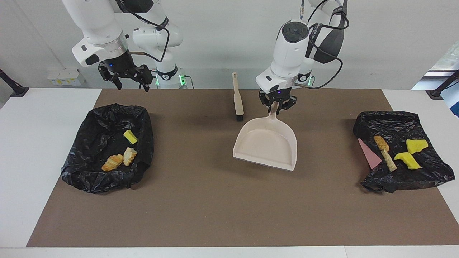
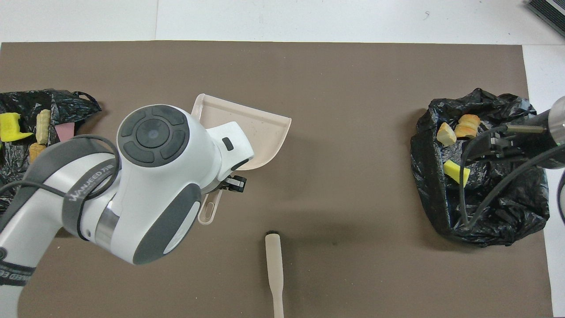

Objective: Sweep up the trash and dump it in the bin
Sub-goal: 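Set the dustpan down on the table and open the left gripper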

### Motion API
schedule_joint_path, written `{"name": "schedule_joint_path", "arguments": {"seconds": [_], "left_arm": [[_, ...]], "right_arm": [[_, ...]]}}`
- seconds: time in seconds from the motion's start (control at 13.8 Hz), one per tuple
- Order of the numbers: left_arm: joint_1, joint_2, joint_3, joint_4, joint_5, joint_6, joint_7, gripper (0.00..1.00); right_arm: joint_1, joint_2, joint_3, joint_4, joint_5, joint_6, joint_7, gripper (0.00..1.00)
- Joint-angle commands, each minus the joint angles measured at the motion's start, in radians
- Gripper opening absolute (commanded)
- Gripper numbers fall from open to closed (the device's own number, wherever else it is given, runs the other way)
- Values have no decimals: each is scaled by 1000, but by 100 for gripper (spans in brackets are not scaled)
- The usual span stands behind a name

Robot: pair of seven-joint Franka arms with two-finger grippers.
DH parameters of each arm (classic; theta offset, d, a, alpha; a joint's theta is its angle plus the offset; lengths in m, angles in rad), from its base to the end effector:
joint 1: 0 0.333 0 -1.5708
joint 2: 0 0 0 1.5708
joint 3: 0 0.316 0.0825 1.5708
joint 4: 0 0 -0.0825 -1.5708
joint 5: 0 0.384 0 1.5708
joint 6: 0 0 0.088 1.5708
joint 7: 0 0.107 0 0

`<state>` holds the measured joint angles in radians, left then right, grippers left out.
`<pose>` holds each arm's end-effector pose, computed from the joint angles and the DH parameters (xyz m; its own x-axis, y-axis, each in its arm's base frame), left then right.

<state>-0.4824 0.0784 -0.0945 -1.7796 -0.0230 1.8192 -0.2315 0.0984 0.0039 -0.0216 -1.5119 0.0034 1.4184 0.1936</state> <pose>0.4879 -0.3180 0.5018 0.9420 -0.3328 -0.0443 -0.3322 -0.9430 0.0198 0.5382 0.0418 0.6371 0.9885 -0.1164 -0.0961 -0.1154 -0.9932 0.0155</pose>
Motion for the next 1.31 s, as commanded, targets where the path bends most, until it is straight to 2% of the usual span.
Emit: {"name": "schedule_joint_path", "arguments": {"seconds": [0.0, 0.15, 0.29, 0.44, 0.73, 0.8, 0.87, 0.94, 1.02, 1.23], "left_arm": [[-70, 76, 19, -24, -15, 112, -89, 0], [-85, 98, 19, -72, -17, 230, -130, 0], [-117, 147, 19, -86, -17, 300, -163, 0], [-133, 159, 19, -121, -18, 372, -198, 0], [-162, 161, 19, -156, -21, 430, -252, 0], [-156, 162, 19, -155, -23, 427, -250, 8], [-156, 164, 19, -149, -25, 420, -253, 24], [-148, 159, 19, -144, -25, 411, -253, 65], [-147, 147, 19, -146, -32, 394, -255, 100], [-107, 120, 27, -91, -34, 277, -252, 100]], "right_arm": [[-9, -33, 9, -39, -19, 4, -31, 100], [-22, -33, 31, -39, -20, 2, -29, 100], [-48, -36, 67, -45, -20, -4, -25, 100], [-46, -44, 68, -53, -20, -3, -20, 100], [-36, -39, 68, -50, -19, 11, -13, 100], [-36, -39, 68, -50, -19, 11, -11, 100], [-36, -38, 68, -48, -19, 11, -6, 100], [-36, -36, 68, -47, -19, 16, -6, 100], [-36, -36, 68, -48, -19, 30, -8, 100], [-34, -36, 68, -50, -19, 31, -8, 100]]}}
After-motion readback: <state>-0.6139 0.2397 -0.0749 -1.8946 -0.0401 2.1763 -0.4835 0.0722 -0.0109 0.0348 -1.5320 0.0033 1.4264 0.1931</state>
